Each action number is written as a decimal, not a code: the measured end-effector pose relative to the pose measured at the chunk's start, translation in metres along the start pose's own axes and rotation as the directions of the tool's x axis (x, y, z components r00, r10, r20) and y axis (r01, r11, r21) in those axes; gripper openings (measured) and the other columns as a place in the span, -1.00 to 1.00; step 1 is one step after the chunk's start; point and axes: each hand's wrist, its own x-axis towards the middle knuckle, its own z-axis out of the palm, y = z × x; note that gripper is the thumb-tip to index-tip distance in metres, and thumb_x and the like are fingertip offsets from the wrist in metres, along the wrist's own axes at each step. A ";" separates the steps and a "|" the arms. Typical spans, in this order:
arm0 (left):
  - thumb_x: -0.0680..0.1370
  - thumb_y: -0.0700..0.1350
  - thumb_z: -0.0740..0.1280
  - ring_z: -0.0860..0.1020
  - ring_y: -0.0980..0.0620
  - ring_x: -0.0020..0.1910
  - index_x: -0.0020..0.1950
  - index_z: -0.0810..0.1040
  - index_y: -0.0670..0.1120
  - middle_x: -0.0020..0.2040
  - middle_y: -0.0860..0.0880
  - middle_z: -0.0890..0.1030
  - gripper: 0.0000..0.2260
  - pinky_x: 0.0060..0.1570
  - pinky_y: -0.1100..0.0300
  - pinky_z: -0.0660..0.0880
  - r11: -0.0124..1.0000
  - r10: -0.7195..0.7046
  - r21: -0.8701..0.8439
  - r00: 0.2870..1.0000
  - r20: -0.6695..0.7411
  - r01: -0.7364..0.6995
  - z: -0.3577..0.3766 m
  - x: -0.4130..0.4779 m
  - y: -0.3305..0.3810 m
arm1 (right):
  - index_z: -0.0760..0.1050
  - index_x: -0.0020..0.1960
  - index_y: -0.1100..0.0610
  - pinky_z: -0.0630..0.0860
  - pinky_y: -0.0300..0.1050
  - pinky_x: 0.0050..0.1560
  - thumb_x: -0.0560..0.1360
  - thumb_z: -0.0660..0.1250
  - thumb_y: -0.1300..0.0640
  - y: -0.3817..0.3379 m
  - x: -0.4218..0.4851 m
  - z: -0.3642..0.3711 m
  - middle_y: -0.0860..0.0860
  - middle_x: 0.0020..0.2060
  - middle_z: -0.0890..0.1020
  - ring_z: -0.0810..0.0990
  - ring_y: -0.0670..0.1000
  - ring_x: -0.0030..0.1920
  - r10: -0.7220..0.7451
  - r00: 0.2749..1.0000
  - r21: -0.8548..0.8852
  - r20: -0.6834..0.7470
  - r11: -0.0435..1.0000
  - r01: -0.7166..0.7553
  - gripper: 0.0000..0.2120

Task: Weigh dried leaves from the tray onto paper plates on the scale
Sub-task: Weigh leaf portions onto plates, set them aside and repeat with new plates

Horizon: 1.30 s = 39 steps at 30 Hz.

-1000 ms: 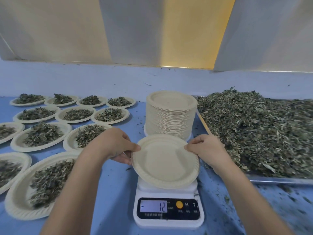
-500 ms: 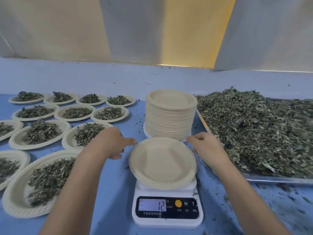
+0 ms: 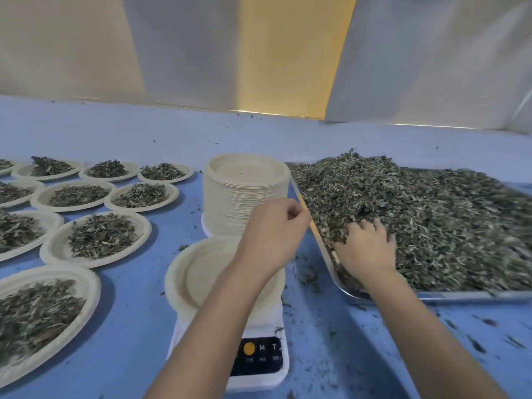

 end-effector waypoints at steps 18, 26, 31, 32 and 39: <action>0.53 -0.16 0.25 0.59 0.19 -0.35 -0.26 0.61 -0.05 -0.34 0.06 0.65 -0.79 -0.37 0.42 0.42 0.960 -0.109 -0.253 0.993 0.048 0.117 0.042 0.013 0.003 | 0.50 0.00 0.20 0.36 -0.04 -0.16 0.51 0.17 0.13 -0.001 0.012 0.019 0.17 -0.02 0.60 0.55 0.24 0.01 -0.209 0.977 0.174 -0.043 0.961 0.214 -0.81; 0.54 -0.13 0.25 0.61 0.15 -0.34 -0.29 0.60 -0.02 -0.34 0.07 0.66 -0.76 -0.25 0.26 0.45 0.951 -0.130 -0.281 0.991 0.017 0.129 0.033 0.014 0.000 | 0.43 0.28 0.03 0.36 0.02 0.07 0.62 0.06 -0.06 0.006 0.019 0.024 0.00 0.33 0.45 0.29 0.12 0.32 -0.224 0.949 -0.083 -0.224 0.974 0.210 -0.66; 0.54 -0.13 0.25 0.61 0.16 -0.35 -0.28 0.61 -0.03 -0.36 0.09 0.65 -0.77 -0.24 0.25 0.47 0.951 -0.140 -0.276 0.990 0.019 0.139 0.032 0.013 0.001 | -0.01 0.51 -0.26 -0.09 0.33 0.41 0.63 -0.14 -0.19 0.006 0.024 0.034 0.00 0.55 -0.16 -0.24 0.22 0.52 -0.161 0.946 0.143 0.282 0.982 0.124 -0.55; 0.54 -0.13 0.25 0.61 0.16 -0.34 -0.28 0.60 -0.03 -0.35 0.09 0.66 -0.77 -0.25 0.26 0.46 0.951 -0.138 -0.277 0.990 0.020 0.138 0.032 0.013 0.001 | 0.00 0.51 -0.26 -0.07 0.35 0.40 0.63 -0.14 -0.17 0.006 0.024 0.034 0.02 0.55 -0.16 -0.24 0.24 0.51 -0.158 0.932 0.132 0.326 0.984 0.120 -0.56; 0.55 -0.15 0.24 0.61 0.15 -0.34 -0.24 0.62 -0.07 -0.29 0.06 0.66 -0.79 -0.28 0.31 0.44 0.955 -0.138 -0.256 0.989 0.053 0.147 0.036 0.011 0.001 | 0.22 0.38 0.06 0.24 0.21 0.28 0.62 0.12 0.11 0.001 0.017 0.027 0.12 0.35 0.25 0.14 0.27 0.37 -0.168 0.955 -0.029 0.246 0.983 0.180 -0.67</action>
